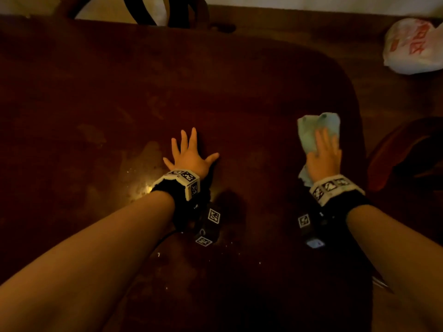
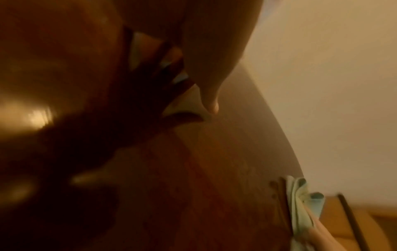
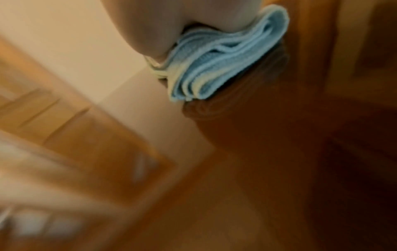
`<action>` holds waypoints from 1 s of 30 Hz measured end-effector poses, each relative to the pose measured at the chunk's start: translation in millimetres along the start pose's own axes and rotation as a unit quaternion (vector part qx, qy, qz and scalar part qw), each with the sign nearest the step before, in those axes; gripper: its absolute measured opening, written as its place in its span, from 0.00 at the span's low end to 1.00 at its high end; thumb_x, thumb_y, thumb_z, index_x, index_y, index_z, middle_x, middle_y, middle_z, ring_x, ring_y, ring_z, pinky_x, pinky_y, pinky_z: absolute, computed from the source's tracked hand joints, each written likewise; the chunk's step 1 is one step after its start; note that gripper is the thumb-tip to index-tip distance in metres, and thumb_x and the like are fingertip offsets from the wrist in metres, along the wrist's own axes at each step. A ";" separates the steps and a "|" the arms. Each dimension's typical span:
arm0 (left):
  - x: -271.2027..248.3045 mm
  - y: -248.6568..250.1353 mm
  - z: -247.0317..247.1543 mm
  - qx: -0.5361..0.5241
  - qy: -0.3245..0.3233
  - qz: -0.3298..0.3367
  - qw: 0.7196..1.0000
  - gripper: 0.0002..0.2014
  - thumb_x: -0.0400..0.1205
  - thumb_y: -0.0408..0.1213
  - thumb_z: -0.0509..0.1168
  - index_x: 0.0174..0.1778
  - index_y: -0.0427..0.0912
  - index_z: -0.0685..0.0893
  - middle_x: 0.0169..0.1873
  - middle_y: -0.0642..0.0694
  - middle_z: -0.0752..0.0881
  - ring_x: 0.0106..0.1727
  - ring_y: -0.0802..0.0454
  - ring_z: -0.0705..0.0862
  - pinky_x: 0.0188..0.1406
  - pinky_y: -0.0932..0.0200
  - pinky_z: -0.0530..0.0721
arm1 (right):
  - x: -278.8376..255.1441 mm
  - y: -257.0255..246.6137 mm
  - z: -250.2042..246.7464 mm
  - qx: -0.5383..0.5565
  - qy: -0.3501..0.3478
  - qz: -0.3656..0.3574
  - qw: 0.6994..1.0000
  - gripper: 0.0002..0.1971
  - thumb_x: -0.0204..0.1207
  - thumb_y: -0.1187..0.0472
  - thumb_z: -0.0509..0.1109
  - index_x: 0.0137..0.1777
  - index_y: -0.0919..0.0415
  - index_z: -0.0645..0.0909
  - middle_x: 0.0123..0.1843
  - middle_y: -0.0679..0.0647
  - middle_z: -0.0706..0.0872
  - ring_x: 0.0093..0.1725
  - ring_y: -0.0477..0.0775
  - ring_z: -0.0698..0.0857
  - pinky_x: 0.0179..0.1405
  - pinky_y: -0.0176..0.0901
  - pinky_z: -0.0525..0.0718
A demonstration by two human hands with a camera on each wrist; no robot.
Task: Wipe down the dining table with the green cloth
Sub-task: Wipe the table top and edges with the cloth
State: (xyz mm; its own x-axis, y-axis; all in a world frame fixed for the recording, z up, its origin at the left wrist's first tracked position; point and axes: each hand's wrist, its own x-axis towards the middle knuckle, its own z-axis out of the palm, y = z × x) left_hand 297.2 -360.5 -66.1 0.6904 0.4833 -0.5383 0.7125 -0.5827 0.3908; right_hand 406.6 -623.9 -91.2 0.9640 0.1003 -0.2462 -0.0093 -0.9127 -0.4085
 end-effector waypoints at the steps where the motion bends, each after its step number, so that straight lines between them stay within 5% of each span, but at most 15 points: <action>1: 1.5 -0.3 3.3 0.005 0.010 -0.002 1.000 0.44 0.77 0.61 0.62 0.82 0.60 0.42 0.83 0.54 0.39 0.84 0.45 0.36 0.77 0.28 0.40 | 18.4 -2.2 -3.5 -0.031 -0.006 0.018 0.999 0.31 0.77 0.59 0.53 0.81 0.59 0.54 0.84 0.58 0.54 0.84 0.61 0.49 0.80 0.63 0.54; 6: 3.0 -2.9 14.3 0.009 0.048 0.002 0.999 0.46 0.75 0.62 0.64 0.82 0.58 0.42 0.83 0.54 0.39 0.83 0.46 0.35 0.76 0.28 0.37 | 91.1 -67.1 8.9 -0.034 -0.057 -0.031 0.997 0.33 0.79 0.63 0.60 0.81 0.58 0.50 0.85 0.57 0.51 0.84 0.60 0.47 0.82 0.59 0.50; 10: 3.6 -2.8 17.3 0.006 0.063 0.000 0.998 0.45 0.75 0.61 0.64 0.82 0.59 0.43 0.83 0.54 0.40 0.83 0.47 0.35 0.76 0.28 0.37 | 80.9 -126.7 29.8 0.002 -0.123 -0.157 0.980 0.30 0.78 0.68 0.54 0.81 0.54 0.55 0.85 0.52 0.51 0.84 0.57 0.46 0.82 0.55 0.44; 14: 14.0 -1.5 4.3 0.053 0.032 0.019 0.998 0.46 0.72 0.63 0.66 0.81 0.62 0.45 0.83 0.53 0.38 0.83 0.44 0.35 0.76 0.26 0.39 | 57.5 -111.5 36.4 0.063 -0.145 -0.205 0.966 0.29 0.75 0.65 0.49 0.78 0.55 0.64 0.83 0.53 0.59 0.84 0.55 0.51 0.84 0.57 0.46; 16: 33.2 0.8 -13.4 0.079 0.022 0.048 0.995 0.47 0.70 0.64 0.67 0.80 0.64 0.47 0.83 0.53 0.37 0.83 0.44 0.35 0.76 0.25 0.39 | 65.2 -85.1 27.1 0.064 -0.054 -0.174 0.981 0.32 0.70 0.57 0.46 0.75 0.61 0.68 0.81 0.59 0.65 0.82 0.60 0.58 0.80 0.62 0.57; 18: 54.7 4.6 -31.1 0.072 0.012 0.051 0.996 0.48 0.69 0.64 0.69 0.80 0.65 0.47 0.83 0.54 0.37 0.83 0.44 0.35 0.76 0.24 0.39 | 85.5 -61.6 11.5 0.042 0.011 -0.073 0.996 0.29 0.74 0.58 0.50 0.77 0.63 0.65 0.82 0.61 0.62 0.82 0.62 0.57 0.80 0.63 0.56; 22: 71.4 6.7 -36.2 0.034 0.006 0.038 0.999 0.51 0.69 0.62 0.71 0.80 0.64 0.44 0.83 0.55 0.38 0.83 0.46 0.34 0.75 0.24 0.38 | 142.3 -61.7 -11.1 -0.008 0.024 0.076 0.997 0.29 0.80 0.60 0.57 0.81 0.60 0.54 0.84 0.57 0.52 0.84 0.61 0.49 0.82 0.62 0.50; 27: 74.1 0.6 -28.9 0.028 0.038 0.049 0.998 0.53 0.68 0.63 0.70 0.81 0.61 0.42 0.83 0.56 0.39 0.83 0.47 0.34 0.74 0.25 0.35 | 221.5 -117.5 5.5 -0.086 -0.051 0.016 0.995 0.36 0.78 0.54 0.63 0.82 0.57 0.49 0.85 0.53 0.48 0.84 0.60 0.45 0.82 0.64 0.50; 30: 74.9 -1.3 -29.1 0.020 0.036 0.050 0.998 0.53 0.68 0.63 0.70 0.81 0.60 0.42 0.83 0.56 0.39 0.83 0.48 0.34 0.74 0.26 0.34 | 223.1 -168.1 21.7 -0.033 -0.060 -0.059 0.996 0.30 0.80 0.59 0.58 0.81 0.57 0.53 0.85 0.56 0.51 0.84 0.59 0.48 0.83 0.57 0.49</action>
State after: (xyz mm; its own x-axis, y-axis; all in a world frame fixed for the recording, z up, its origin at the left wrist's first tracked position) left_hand 351.6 -304.5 -85.2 0.7659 0.4667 -0.4422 0.6352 -0.6558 0.4081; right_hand 617.5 -439.6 -96.5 0.9184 0.2511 -0.3057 0.1230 -0.9157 -0.3825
